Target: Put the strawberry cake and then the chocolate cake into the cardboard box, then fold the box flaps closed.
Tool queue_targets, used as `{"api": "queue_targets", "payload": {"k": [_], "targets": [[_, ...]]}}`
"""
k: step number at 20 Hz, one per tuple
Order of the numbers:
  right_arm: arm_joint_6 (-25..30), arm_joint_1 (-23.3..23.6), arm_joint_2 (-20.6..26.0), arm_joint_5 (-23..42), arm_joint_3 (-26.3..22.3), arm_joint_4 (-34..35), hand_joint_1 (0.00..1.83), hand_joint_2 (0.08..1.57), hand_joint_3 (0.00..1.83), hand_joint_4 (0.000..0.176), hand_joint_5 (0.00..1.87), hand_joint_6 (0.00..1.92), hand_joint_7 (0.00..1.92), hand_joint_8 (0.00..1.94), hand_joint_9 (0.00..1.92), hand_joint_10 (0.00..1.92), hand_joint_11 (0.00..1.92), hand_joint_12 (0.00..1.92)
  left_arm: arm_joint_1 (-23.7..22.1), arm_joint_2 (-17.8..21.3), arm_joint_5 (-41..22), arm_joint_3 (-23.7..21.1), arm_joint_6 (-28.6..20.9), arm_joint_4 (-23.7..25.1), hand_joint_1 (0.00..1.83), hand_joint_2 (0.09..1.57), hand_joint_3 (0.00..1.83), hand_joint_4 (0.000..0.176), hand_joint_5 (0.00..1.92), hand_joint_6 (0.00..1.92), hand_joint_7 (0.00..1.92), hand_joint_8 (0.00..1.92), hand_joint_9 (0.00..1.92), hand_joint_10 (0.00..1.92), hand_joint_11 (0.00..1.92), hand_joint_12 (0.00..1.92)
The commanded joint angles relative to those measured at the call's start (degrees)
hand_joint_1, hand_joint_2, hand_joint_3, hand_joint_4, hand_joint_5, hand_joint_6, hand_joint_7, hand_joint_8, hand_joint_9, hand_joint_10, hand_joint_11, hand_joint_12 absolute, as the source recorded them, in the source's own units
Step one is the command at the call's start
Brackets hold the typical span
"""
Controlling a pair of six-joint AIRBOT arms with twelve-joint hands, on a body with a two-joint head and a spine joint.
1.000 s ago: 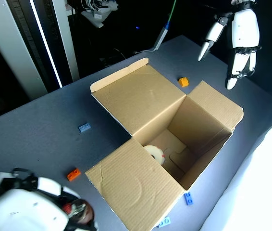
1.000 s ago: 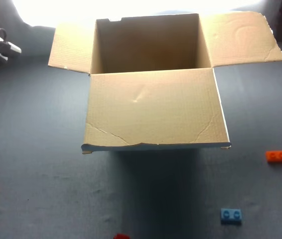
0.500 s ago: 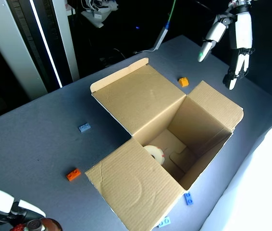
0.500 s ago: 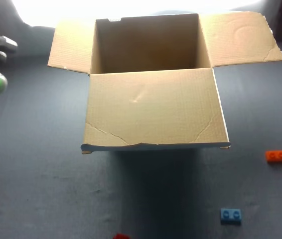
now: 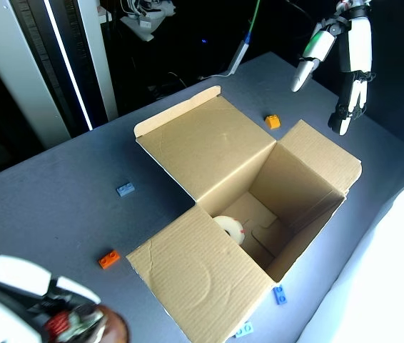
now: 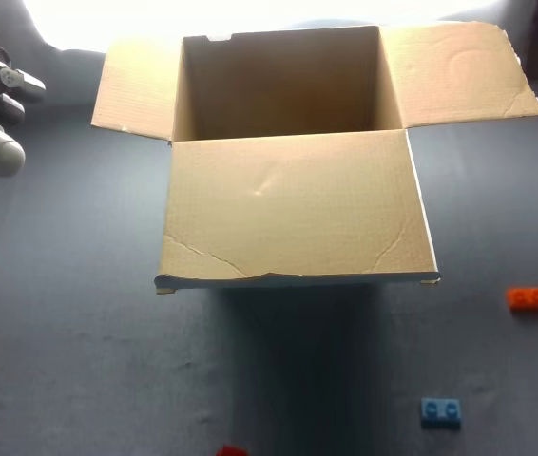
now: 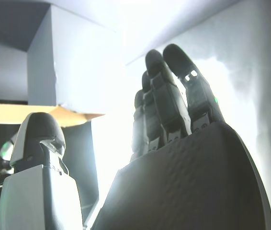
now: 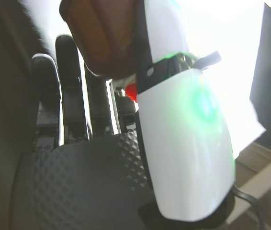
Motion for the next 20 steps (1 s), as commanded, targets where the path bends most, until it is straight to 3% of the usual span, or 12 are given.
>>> {"api": "queue_targets", "payload": {"k": [1, 5, 6, 8, 9, 11, 13, 15, 16, 20], "targets": [[0.3, 1.2, 0.7, 5.9, 0.0, -0.2, 1.12, 1.28, 0.0, 0.008, 0.65, 1.41, 0.7, 1.52, 0.39, 1.51, 0.13, 1.8, -0.7, 0.7, 3.9, -0.1, -0.5, -1.0, 0.63, 1.09, 0.0, 0.045, 0.19, 0.0, 0.36, 0.0, 0.49, 0.0, 0.1, 1.14], [0.3, 3.6, -1.3, 5.8, -0.1, -1.0, 1.14, 1.25, 0.0, 0.021, 0.74, 1.32, 0.74, 1.43, 0.42, 1.41, 0.1, 1.8, -1.1, 0.7, 4.0, -0.1, -0.5, -1.0, 0.65, 1.07, 0.0, 0.042, 0.18, 0.0, 0.35, 0.0, 0.48, 0.0, 0.09, 1.14], [0.3, 4.3, -1.8, 5.7, -0.1, -1.0, 1.14, 1.24, 0.0, 0.018, 0.74, 1.3, 0.74, 1.43, 0.42, 1.4, 0.1, 1.8, -1.3, 0.6, 4.1, -0.1, -0.5, -1.0, 0.66, 1.06, 0.0, 0.044, 0.19, 0.0, 0.35, 0.0, 0.48, 0.0, 0.09, 1.15], [0.2, 5.2, -2.8, 5.5, -0.1, -1.3, 1.13, 1.26, 0.0, 0.017, 0.69, 1.38, 0.71, 1.48, 0.39, 1.43, 0.09, 1.82, -1.6, 0.6, 4.1, -0.2, -1.1, -1.0, 0.67, 1.05, 0.0, 0.051, 0.2, 0.01, 0.34, 0.0, 0.48, 0.0, 0.09, 1.16], [0.2, 5.6, -3.6, 5.3, -0.1, -2.0, 1.13, 1.26, 0.0, 0.023, 0.71, 1.36, 0.7, 1.47, 0.39, 1.42, 0.1, 1.82, -1.7, 0.6, 4.2, -0.3, -2.0, -1.0, 0.68, 1.05, 0.0, 0.046, 0.2, 0.01, 0.34, 0.0, 0.49, 0.01, 0.1, 1.16], [0.1, 6.6, -5.4, 5.0, 0.0, -3.6, 1.13, 1.26, 0.0, 0.022, 0.72, 1.36, 0.69, 1.49, 0.36, 1.46, 0.06, 1.85, -1.7, 0.6, 4.5, -0.7, -3.2, -0.5, 0.64, 1.07, 0.0, 0.04, 0.19, 0.0, 0.33, 0.0, 0.48, 0.0, 0.08, 1.18], [-0.4, 7.7, -7.1, 4.5, 0.0, -3.7, 1.14, 1.25, 0.0, 0.004, 0.78, 1.28, 0.68, 1.49, 0.36, 1.47, 0.06, 1.85, -1.7, 0.6, 5.0, -0.9, -3.8, -0.3, 0.67, 1.05, 0.0, 0.046, 0.19, 0.0, 0.33, 0.0, 0.48, 0.0, 0.08, 1.19], [-0.6, 8.2, -9.1, 4.4, 0.0, -3.7, 1.13, 1.26, 0.0, 0.01, 0.76, 1.33, 0.66, 1.49, 0.35, 1.45, 0.07, 1.85, -1.7, 0.6, 5.0, -1.1, -4.1, -0.3, 0.67, 1.04, 0.0, 0.049, 0.2, 0.0, 0.34, 0.0, 0.49, 0.0, 0.06, 1.22], [-1.0, 8.4, -10.4, 4.5, 0.1, -3.7, 1.13, 1.26, 0.0, 0.026, 0.72, 1.38, 0.69, 1.46, 0.39, 1.42, 0.09, 1.83, -1.7, 0.6, 5.0, -1.2, -4.3, -0.3, 0.65, 1.05, 0.0, 0.045, 0.19, 0.0, 0.34, 0.0, 0.49, 0.0, 0.07, 1.22], [-2.3, 8.3, -15.0, 5.9, 1.1, -3.9, 1.11, 1.28, 0.0, 0.031, 0.66, 1.44, 0.69, 1.47, 0.39, 1.4, 0.09, 1.81, -1.7, 0.6, 5.0, -1.9, -5.5, -0.2, 0.65, 1.06, 0.0, 0.04, 0.2, 0.01, 0.33, 0.0, 0.48, 0.01, 0.07, 1.22]]}}
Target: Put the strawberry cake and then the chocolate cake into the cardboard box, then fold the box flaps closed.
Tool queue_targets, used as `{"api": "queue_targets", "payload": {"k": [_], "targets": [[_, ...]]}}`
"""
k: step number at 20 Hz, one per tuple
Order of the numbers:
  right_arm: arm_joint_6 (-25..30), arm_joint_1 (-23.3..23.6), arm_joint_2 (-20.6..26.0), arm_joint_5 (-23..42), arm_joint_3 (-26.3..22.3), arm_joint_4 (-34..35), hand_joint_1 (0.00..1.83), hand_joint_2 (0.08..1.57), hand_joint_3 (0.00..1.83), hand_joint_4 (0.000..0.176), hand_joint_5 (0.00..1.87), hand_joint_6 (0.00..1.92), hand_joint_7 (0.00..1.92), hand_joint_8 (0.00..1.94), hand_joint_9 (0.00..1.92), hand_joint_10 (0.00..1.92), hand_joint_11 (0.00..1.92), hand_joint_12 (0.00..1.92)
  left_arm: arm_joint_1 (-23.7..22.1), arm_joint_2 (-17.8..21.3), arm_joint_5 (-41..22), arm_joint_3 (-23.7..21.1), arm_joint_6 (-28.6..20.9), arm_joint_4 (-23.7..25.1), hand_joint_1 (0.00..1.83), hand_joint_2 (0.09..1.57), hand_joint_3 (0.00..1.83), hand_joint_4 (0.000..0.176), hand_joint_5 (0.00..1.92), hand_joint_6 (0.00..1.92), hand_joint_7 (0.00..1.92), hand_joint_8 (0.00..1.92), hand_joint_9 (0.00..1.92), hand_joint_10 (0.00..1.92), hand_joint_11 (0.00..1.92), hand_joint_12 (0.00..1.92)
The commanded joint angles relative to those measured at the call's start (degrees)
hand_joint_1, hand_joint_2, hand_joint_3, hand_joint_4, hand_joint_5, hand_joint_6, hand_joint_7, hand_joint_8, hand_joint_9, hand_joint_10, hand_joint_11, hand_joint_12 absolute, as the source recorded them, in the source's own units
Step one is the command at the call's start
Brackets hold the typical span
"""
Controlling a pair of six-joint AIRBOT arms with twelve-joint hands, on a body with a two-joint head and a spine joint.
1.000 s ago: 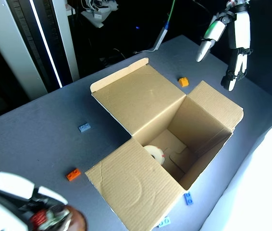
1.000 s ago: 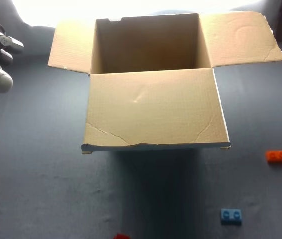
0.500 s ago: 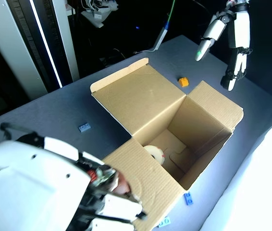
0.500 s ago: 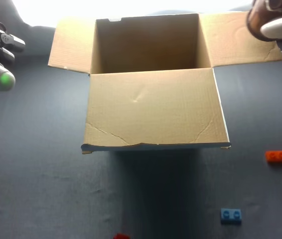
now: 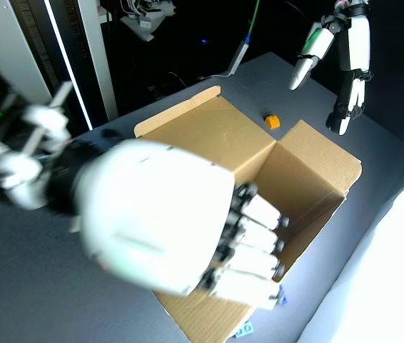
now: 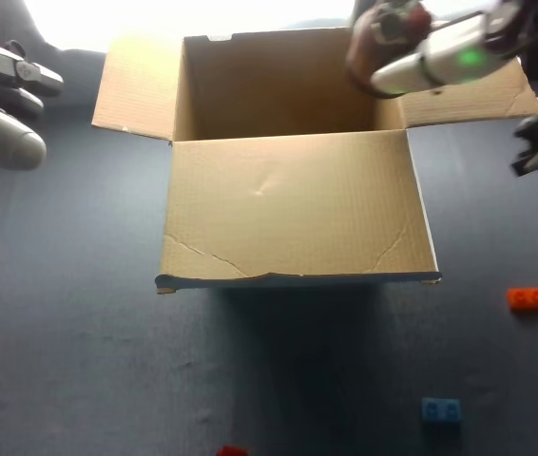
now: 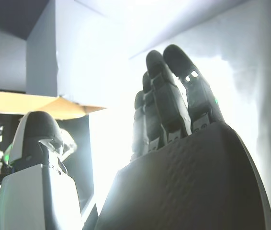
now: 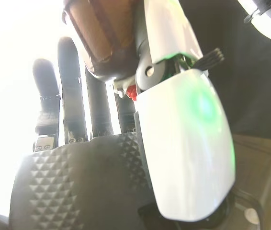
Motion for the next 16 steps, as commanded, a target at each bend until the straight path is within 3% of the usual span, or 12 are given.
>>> {"api": "queue_targets", "payload": {"k": [1, 5, 6, 8, 11, 13, 14, 15, 16], "targets": [[0.0, 1.0, 0.0, 8.0, 0.8, -0.4, 1.11, 1.28, 0.0, 0.033, 0.67, 1.45, 0.69, 1.46, 0.4, 1.39, 0.09, 1.8, -0.8, 0.6, 4.7, 0.0, -0.5, -0.8, 0.66, 1.06, 0.0, 0.039, 0.19, 0.0, 0.33, 0.0, 0.48, 0.0, 0.06, 1.22], [0.0, 0.8, -3.8, 6.6, 5.6, -1.4, 1.14, 1.25, 0.0, 0.019, 0.77, 1.36, 0.7, 1.41, 0.41, 1.43, 0.1, 1.83, -1.0, 0.4, 4.9, -0.2, -1.0, -0.8, 0.7, 1.06, 0.0, 0.039, 0.21, 0.0, 0.34, 0.0, 0.48, 0.0, 0.09, 1.19], [0.0, 0.6, -4.7, 6.5, 6.3, -1.6, 1.15, 1.24, 0.0, 0.027, 0.78, 1.31, 0.73, 1.39, 0.43, 1.42, 0.11, 1.83, -1.2, 0.4, 4.9, -0.2, -1.0, -0.8, 0.69, 1.06, 0.0, 0.041, 0.2, 0.0, 0.33, 0.0, 0.48, 0.0, 0.08, 1.19], [0.7, 0.3, -6.2, 6.5, 7.0, -3.8, 1.15, 1.24, 0.0, 0.021, 0.79, 1.32, 0.71, 1.39, 0.42, 1.41, 0.1, 1.83, -1.3, 0.4, 4.9, -0.3, -1.1, -0.8, 0.7, 1.05, 0.0, 0.039, 0.19, 0.0, 0.33, 0.0, 0.48, 0.0, 0.08, 1.19], [2.3, -0.1, -7.6, 7.2, 7.6, -6.0, 1.14, 1.25, 0.0, 0.032, 0.75, 1.37, 0.72, 1.39, 0.44, 1.4, 0.12, 1.82, -1.3, 0.3, 5.1, -0.3, -1.1, -0.8, 0.71, 1.04, 0.0, 0.047, 0.18, 0.0, 0.33, 0.0, 0.49, 0.0, 0.1, 1.16], [2.1, -0.7, -8.6, 6.9, 8.5, -6.8, 1.14, 1.24, 0.0, 0.022, 0.78, 1.28, 0.72, 1.43, 0.43, 1.4, 0.11, 1.81, -1.2, 0.3, 5.2, -0.2, -1.1, -0.8, 0.68, 1.06, 0.0, 0.045, 0.18, 0.0, 0.33, 0.0, 0.48, 0.0, 0.09, 1.16], [2.3, -1.1, -9.1, 6.9, 8.8, -7.9, 1.08, 1.16, 0.0, 0.0, 0.54, 1.0, 0.56, 1.05, 0.43, 1.32, 0.1, 1.76, -1.2, 0.3, 5.3, -0.2, -1.1, -0.8, 0.69, 1.06, 0.0, 0.04, 0.19, 0.01, 0.33, 0.0, 0.48, 0.0, 0.09, 1.17], [2.4, -1.2, -9.3, 6.9, 8.9, -7.9, 1.08, 1.16, 0.0, 0.0, 0.54, 1.0, 0.56, 1.05, 0.43, 1.32, 0.1, 1.76, -1.2, 0.2, 5.4, -0.1, -1.1, -0.8, 0.69, 1.06, 0.0, 0.04, 0.19, 0.01, 0.33, 0.0, 0.48, 0.0, 0.09, 1.17], [2.4, -1.5, -9.7, 7.0, 9.2, -7.9, 1.07, 1.14, 0.0, 0.0, 0.47, 0.84, 0.53, 0.95, 0.42, 1.28, 0.11, 1.74, -1.2, 0.2, 5.4, -0.2, -1.1, -0.8, 0.69, 1.06, 0.0, 0.041, 0.2, 0.01, 0.34, 0.0, 0.49, 0.0, 0.1, 1.17]]}}
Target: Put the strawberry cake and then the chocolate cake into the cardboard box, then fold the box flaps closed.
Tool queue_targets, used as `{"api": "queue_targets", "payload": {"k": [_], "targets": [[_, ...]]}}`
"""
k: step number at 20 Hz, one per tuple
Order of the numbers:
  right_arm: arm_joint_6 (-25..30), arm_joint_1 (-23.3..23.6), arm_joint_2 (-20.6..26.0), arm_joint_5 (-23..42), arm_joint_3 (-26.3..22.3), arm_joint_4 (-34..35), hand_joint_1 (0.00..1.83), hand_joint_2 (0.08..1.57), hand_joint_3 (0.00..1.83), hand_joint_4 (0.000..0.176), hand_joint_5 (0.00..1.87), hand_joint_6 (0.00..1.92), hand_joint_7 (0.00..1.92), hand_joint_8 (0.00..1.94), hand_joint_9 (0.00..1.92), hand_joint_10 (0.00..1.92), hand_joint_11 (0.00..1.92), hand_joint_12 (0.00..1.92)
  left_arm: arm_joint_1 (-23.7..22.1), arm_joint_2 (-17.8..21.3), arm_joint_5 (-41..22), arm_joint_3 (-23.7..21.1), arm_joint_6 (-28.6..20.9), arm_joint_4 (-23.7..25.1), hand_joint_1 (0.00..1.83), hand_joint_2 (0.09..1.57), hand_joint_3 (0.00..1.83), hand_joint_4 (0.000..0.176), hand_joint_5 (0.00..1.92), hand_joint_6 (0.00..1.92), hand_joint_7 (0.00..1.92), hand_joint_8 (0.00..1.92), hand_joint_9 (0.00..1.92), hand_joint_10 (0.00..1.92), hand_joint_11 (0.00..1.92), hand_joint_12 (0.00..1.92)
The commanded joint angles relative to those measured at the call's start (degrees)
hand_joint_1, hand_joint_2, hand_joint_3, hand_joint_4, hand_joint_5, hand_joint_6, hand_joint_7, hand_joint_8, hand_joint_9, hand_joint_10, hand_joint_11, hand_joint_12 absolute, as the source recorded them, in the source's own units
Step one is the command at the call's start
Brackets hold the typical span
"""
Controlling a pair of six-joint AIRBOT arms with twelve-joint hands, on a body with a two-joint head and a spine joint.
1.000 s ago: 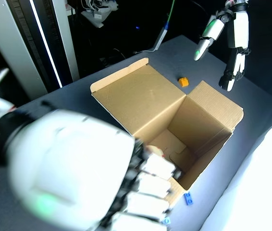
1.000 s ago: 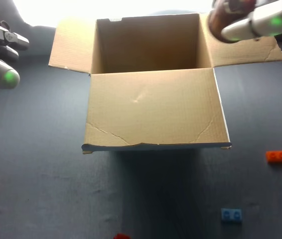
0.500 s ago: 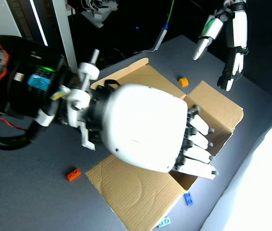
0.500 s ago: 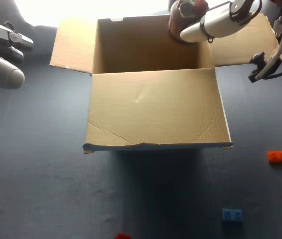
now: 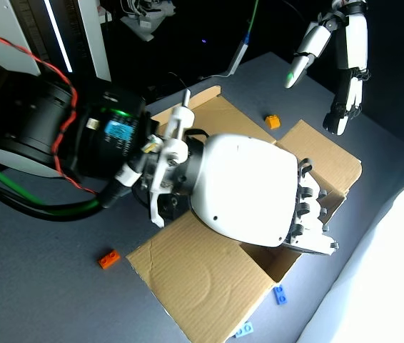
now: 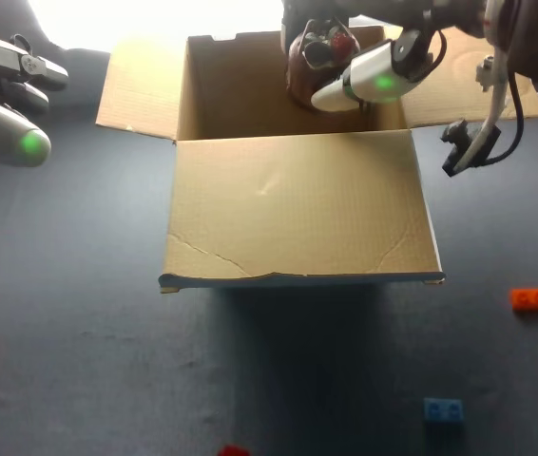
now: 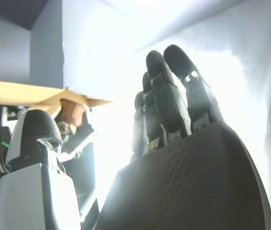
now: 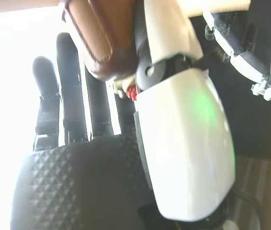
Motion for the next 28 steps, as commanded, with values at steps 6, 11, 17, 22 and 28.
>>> {"api": "queue_targets", "payload": {"k": [6, 11, 17, 22, 28], "targets": [[0.3, -0.1, -0.9, 8.2, 0.6, -1.5, 0.93, 1.11, 0.0, 0.0, 0.43, 0.23, 0.61, 0.12, 0.45, 0.74, 0.06, 1.56, -0.9, 0.3, 4.9, -0.3, -0.6, -1.5, 0.65, 1.06, 0.0, 0.041, 0.19, 0.0, 0.33, 0.0, 0.48, 0.0, 0.08, 1.17], [0.2, -0.1, -0.9, 8.2, 0.6, -1.8, 0.66, 1.03, 0.0, 0.0, 0.16, 0.0, 0.37, 0.0, 0.38, 0.29, 0.0, 1.33, -0.9, 0.3, 5.2, -0.6, -3.3, -1.5, 0.64, 1.07, 0.01, 0.046, 0.17, 0.0, 0.34, 0.0, 0.48, 0.0, 0.09, 1.17], [0.1, -0.1, -0.7, 8.1, 0.6, -2.1, 0.58, 0.91, 0.0, 0.0, 0.03, 0.0, 0.16, 0.0, 0.22, 0.04, 0.0, 0.88, -0.6, 0.4, 4.3, -1.4, -5.7, -1.8, 0.66, 1.06, 0.0, 0.043, 0.19, 0.0, 0.34, 0.0, 0.48, 0.0, 0.1, 1.16], [0.5, 0.9, 3.4, 6.9, -2.4, -3.1, 0.59, 0.91, 0.0, 0.0, 0.05, 0.01, 0.18, 0.01, 0.24, 0.04, 0.0, 0.89, 2.0, -0.3, 4.3, -2.8, -5.7, -5.2, 0.65, 1.07, 0.0, 0.042, 0.19, 0.0, 0.35, 0.0, 0.49, 0.0, 0.09, 1.17], [0.5, 1.8, 11.6, 5.8, -9.5, -3.4, 0.54, 0.98, 0.01, 0.0, 0.15, 0.02, 0.26, 0.01, 0.29, 0.04, 0.0, 0.95, 7.3, -0.8, 6.5, -4.9, -5.7, -11.4, 0.64, 1.08, 0.0, 0.034, 0.21, 0.01, 0.34, 0.0, 0.5, 0.01, 0.1, 1.17]]}}
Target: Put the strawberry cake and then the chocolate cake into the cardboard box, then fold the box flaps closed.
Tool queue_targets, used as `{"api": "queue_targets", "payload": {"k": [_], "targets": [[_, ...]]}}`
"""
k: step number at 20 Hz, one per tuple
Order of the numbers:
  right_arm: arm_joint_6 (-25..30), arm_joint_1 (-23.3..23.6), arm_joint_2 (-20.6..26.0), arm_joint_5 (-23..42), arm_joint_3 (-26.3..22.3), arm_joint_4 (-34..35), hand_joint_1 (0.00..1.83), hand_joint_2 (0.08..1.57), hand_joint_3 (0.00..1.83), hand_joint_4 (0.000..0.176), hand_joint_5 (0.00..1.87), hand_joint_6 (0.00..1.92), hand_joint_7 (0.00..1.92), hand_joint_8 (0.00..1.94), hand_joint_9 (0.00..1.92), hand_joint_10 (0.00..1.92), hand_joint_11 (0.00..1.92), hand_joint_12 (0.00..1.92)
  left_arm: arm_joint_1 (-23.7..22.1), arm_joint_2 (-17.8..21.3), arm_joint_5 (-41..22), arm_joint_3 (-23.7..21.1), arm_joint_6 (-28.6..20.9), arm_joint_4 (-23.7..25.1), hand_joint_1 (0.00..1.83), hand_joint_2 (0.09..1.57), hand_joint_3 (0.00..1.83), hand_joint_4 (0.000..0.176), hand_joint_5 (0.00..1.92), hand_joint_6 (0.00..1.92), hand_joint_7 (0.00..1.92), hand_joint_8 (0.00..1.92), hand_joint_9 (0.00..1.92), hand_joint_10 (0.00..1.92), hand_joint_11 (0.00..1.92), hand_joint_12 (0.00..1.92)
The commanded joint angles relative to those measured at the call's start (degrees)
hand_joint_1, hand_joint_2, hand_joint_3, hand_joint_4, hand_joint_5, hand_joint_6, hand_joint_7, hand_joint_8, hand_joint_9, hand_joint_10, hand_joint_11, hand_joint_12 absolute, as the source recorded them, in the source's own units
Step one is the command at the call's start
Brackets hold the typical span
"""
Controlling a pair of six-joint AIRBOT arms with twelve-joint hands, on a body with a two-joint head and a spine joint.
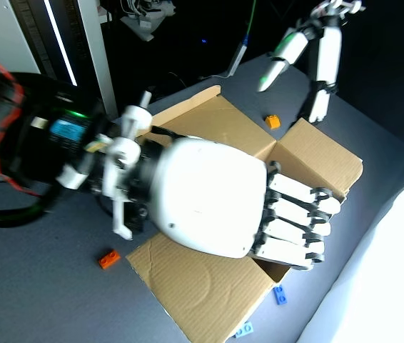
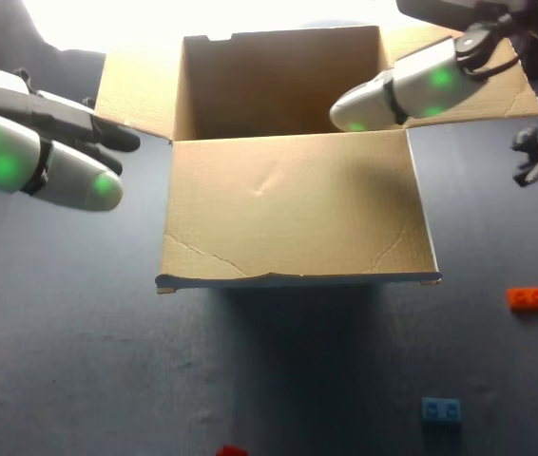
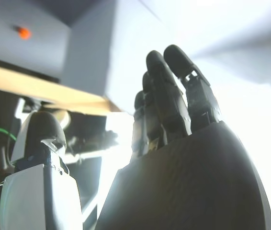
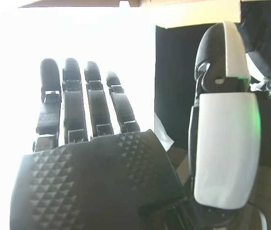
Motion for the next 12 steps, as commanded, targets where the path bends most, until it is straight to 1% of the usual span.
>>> {"api": "queue_targets", "payload": {"k": [1, 5, 6, 8, 10, 12], "targets": [[0.5, 1.2, 1.7, 6.8, -0.2, -0.1, 0.5, 0.98, 0.02, 0.0, 0.15, 0.02, 0.26, 0.01, 0.29, 0.04, 0.0, 0.95, -0.1, 0.2, 5.1, -0.2, -0.3, -1.9, 0.62, 1.08, 0.01, 0.035, 0.2, 0.01, 0.34, 0.0, 0.5, 0.01, 0.11, 1.17], [0.7, 1.9, 6.7, 7.5, -1.7, 0.0, 0.49, 0.99, 0.01, 0.0, 0.19, 0.02, 0.28, 0.01, 0.31, 0.04, 0.0, 1.01, -0.8, 0.0, 7.5, -0.3, -0.3, -4.1, 0.63, 1.07, 0.0, 0.04, 0.22, 0.01, 0.36, 0.01, 0.5, 0.01, 0.11, 1.16], [0.7, 1.8, 8.3, 7.8, -2.1, 0.0, 0.48, 1.01, 0.01, 0.0, 0.2, 0.02, 0.29, 0.01, 0.32, 0.04, 0.0, 1.02, -1.2, -0.1, 8.2, -0.2, -0.3, -4.7, 0.6, 1.08, 0.01, 0.041, 0.22, 0.01, 0.35, 0.0, 0.5, 0.0, 0.11, 1.16], [0.9, 1.9, 10.9, 8.1, -2.7, 0.0, 0.48, 1.01, 0.01, 0.0, 0.2, 0.02, 0.3, 0.01, 0.32, 0.04, 0.0, 1.02, -1.8, -0.2, 9.0, -0.1, -0.2, -6.0, 0.61, 1.08, 0.0, 0.047, 0.21, 0.0, 0.36, 0.0, 0.5, 0.0, 0.09, 1.18], [1.4, 1.4, 13.5, 8.2, -3.0, 0.0, 0.49, 1.02, 0.01, 0.0, 0.2, 0.02, 0.3, 0.0, 0.32, 0.03, 0.0, 1.05, -2.4, -0.3, 10.0, -0.2, -0.1, -7.3, 0.61, 1.09, 0.0, 0.048, 0.21, 0.0, 0.36, 0.0, 0.49, 0.0, 0.08, 1.19], [1.3, 0.6, 15.3, 8.8, -2.9, 0.0, 0.54, 1.01, 0.0, 0.0, 0.21, 0.01, 0.3, 0.01, 0.33, 0.03, 0.0, 1.05, -3.0, -0.5, 10.8, -0.3, 1.4, -9.8, 0.59, 1.1, 0.01, 0.042, 0.22, 0.0, 0.36, 0.0, 0.49, 0.0, 0.09, 1.18]]}}
